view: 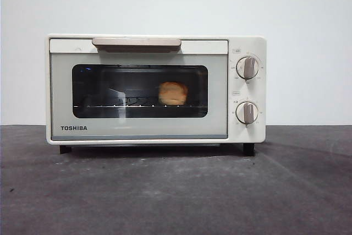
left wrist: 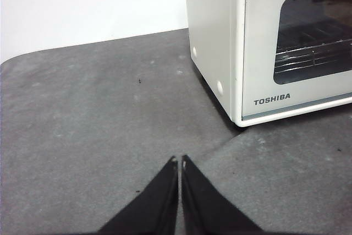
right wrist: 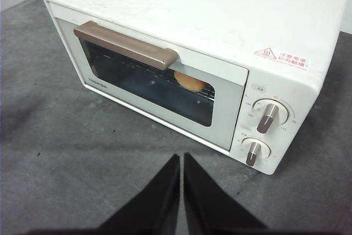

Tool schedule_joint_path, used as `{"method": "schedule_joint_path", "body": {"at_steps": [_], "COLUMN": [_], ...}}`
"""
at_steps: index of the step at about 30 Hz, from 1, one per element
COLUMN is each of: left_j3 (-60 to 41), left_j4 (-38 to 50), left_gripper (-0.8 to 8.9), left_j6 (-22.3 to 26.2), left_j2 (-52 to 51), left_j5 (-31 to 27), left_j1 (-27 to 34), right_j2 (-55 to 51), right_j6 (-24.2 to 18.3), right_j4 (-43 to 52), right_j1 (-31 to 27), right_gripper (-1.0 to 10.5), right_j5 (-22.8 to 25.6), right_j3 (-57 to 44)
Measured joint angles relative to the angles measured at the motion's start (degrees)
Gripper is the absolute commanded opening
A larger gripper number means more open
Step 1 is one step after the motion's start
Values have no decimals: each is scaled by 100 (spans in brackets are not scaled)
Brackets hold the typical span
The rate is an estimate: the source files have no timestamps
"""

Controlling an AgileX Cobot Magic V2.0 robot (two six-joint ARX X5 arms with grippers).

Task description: The left arm flap open the oven, the right arm pick bread and place it into oven, the left arm flap close the oven

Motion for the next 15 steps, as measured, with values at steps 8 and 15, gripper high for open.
{"method": "schedule_joint_path", "body": {"at_steps": [8, 15], "left_j3": [0, 0], "left_j4": [0, 0], "left_gripper": [20, 20], "left_j6": [0, 0], "left_j2": [2, 2], "left_j5": [0, 0], "left_j1": [0, 0], "right_j2": [-396, -1235], "right_j6": [-225, -678], "right_j4": [7, 269], "right_j1": [-911, -2551], "right_gripper": [6, 6], "right_j5": [-664, -1587], "right_j3": [-7, -603]}}
